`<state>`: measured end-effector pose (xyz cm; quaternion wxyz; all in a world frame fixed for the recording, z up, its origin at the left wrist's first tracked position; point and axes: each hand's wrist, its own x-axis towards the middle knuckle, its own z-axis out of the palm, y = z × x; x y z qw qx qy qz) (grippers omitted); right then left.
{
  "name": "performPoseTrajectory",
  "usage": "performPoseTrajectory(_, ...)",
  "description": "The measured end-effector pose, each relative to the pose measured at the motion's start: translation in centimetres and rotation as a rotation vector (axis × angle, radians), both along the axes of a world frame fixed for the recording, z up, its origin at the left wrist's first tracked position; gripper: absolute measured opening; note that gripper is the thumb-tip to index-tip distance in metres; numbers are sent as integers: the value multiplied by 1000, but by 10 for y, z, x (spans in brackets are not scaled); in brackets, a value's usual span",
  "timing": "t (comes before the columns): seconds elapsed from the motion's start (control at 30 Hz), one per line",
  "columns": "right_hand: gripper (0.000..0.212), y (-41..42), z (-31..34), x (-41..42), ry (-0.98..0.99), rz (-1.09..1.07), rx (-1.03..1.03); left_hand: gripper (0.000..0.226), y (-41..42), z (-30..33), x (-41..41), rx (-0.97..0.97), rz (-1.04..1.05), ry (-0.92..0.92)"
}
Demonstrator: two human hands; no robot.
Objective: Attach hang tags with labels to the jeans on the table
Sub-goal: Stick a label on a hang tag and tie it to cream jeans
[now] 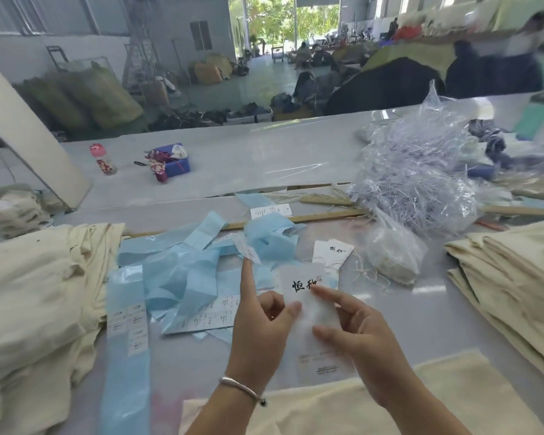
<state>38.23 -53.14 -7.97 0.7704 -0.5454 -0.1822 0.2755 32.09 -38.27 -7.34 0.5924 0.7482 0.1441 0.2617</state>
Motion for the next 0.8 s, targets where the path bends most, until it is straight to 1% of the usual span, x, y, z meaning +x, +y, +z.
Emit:
performPoseTrajectory(0.03, 61, 0, -3, -12, 39, 20, 12, 100, 0, -1, -11, 42, 15, 5)
performPoseTrajectory(0.1, 63, 4, -6, -34, 99, 41, 29, 97, 0, -4, -30, 73, 38, 9)
performPoseTrajectory(0.17, 64, 5, -8, -55, 94, 32, 24, 97, 1, -7, -47, 64, 39, 3)
performPoseTrajectory(0.27, 78, 3, -4, -83, 6, -18, -39, 101, 5, -7, -70, 36, 38, -3)
performPoseTrajectory(0.3, 85, 2, -3, -89, -34, -51, -81, 102, 7, -5, -77, 54, 54, -7)
performPoseTrajectory(0.37, 94, 1, -1, -100, -135, -165, -202, 102, 8, -2, -90, 152, 106, -33)
performPoseTrajectory(0.43, 96, 1, 1, -109, -286, -261, -323, 102, 4, 1, -102, 206, 95, -76)
performPoseTrajectory(0.47, 97, 2, 4, -116, -381, -274, -368, 102, -1, 2, -107, 187, 47, -92)
performPoseTrajectory(0.53, 98, 6, 10, -129, -570, -251, -442, 107, -11, 3, -115, 80, -91, -64)
performPoseTrajectory(0.63, 101, 10, 15, -143, -754, -226, -571, 110, -22, -3, -118, -118, -181, 6)
performPoseTrajectory(0.7, 102, 10, 16, -149, -775, -225, -602, 110, -23, -5, -120, -227, -195, -1)
performPoseTrajectory(0.8, 101, 7, 18, -153, -756, -238, -560, 104, -25, -7, -125, -363, -214, -73)
